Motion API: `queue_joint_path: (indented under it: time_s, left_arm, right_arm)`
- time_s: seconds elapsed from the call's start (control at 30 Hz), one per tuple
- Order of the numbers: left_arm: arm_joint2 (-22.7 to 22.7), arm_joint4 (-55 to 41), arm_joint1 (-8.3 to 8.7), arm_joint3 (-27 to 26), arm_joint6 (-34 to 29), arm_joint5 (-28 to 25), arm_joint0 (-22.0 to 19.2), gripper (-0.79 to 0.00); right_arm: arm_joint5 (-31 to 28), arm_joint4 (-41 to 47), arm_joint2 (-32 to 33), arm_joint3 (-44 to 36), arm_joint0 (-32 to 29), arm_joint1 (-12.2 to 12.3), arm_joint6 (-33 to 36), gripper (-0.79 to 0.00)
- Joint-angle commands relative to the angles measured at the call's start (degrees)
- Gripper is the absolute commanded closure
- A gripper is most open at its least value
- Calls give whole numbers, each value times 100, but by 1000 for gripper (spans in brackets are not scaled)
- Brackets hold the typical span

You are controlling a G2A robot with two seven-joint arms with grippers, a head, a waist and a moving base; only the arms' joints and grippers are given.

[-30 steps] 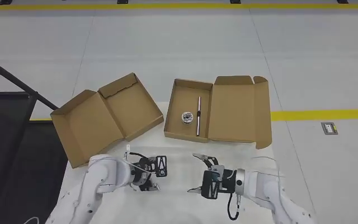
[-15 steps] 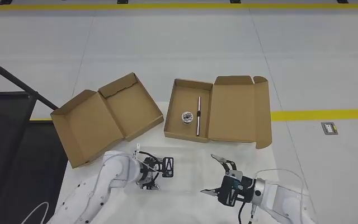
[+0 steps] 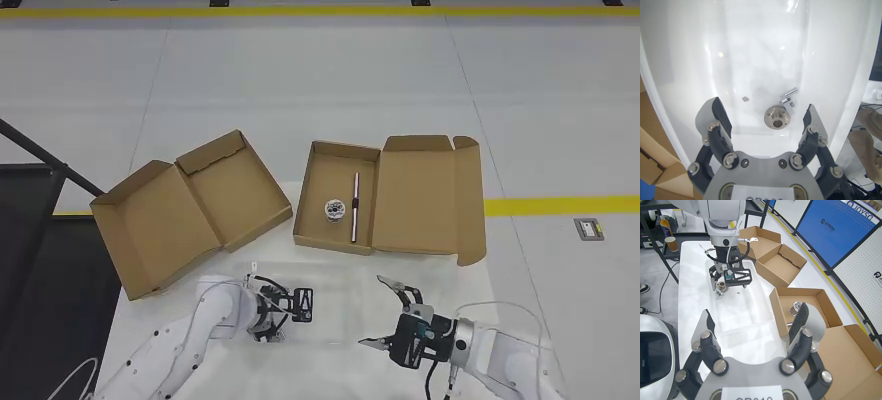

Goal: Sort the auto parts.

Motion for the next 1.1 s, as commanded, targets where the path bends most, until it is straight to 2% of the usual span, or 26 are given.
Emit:
queue_joint_path:
  time_s: [0.0,0.13,0.17,0.3,0.33,0.53,0.73,0.8,0.97,1.0,1.07]
  left_arm:
    - [132,38,-29,102,0,-12,-80,-748]
    - [349,80,-76,296,-27,16,-215,-714]
    - [392,65,-88,342,-38,27,-245,-736]
    - [536,-65,-141,531,-85,73,-365,-730]
    - [575,-82,-155,576,-100,89,-401,-705]
    - [910,-212,-237,882,-148,137,-647,-677]
    - [1207,-434,-300,1133,-223,211,-894,-573]
    - [1288,-500,-314,1187,-243,231,-959,-514]
    - [1469,-627,-346,1287,-305,293,-1092,-471]
    - [1498,-649,-351,1296,-312,301,-1116,-391]
    - [1543,-705,-359,1309,-323,312,-1162,-345]
  right_arm:
    - [0,0,0,0,-1,0,0,-785]
    - [0,0,0,0,-1,0,0,-785]
    - [0,0,0,0,-1,0,0,-785]
    - [0,0,0,0,-1,0,0,-785]
    - [0,0,0,0,-1,0,0,-785]
    - [0,0,0,0,-1,0,0,-785]
    - [0,0,0,0,-1,0,0,-785]
    - [0,0,0,0,-1,0,0,-785]
    - [0,0,0,0,-1,0,0,-785]
    - [0,0,0,0,-1,0,0,-785]
    - [0,0,0,0,-1,0,0,-785]
